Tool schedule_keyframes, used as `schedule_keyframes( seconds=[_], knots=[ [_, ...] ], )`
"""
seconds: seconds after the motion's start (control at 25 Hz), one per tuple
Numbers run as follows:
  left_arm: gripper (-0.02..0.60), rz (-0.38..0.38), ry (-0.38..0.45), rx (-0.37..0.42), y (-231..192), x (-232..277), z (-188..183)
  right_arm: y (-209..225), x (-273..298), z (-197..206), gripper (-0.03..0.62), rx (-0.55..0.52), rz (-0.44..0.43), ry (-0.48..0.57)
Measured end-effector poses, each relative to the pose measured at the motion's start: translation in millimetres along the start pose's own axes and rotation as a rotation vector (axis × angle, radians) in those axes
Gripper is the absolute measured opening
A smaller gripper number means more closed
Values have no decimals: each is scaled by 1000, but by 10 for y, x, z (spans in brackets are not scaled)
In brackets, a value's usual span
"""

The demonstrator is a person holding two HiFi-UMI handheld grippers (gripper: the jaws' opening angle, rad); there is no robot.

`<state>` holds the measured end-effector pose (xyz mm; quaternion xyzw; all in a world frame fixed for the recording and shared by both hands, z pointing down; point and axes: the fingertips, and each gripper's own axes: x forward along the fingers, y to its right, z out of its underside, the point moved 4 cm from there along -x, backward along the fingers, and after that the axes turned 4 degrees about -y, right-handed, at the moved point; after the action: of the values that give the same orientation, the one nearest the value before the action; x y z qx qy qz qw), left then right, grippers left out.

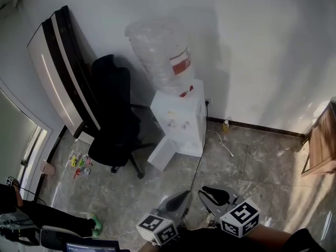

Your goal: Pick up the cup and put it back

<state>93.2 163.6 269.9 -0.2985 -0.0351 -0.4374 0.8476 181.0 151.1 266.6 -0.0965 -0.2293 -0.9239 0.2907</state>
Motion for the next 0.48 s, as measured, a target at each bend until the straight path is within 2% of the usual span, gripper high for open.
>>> schedule_keyframes(
  seconds=[0.32, 0.48],
  knots=[
    [3, 38, 38, 60, 7, -236, -143, -293, -67, -291, 57, -45, 59, 81],
    [3, 60, 53, 71, -118, -382, -178, -468, 38, -282, 43, -51, 80, 94]
  ],
)
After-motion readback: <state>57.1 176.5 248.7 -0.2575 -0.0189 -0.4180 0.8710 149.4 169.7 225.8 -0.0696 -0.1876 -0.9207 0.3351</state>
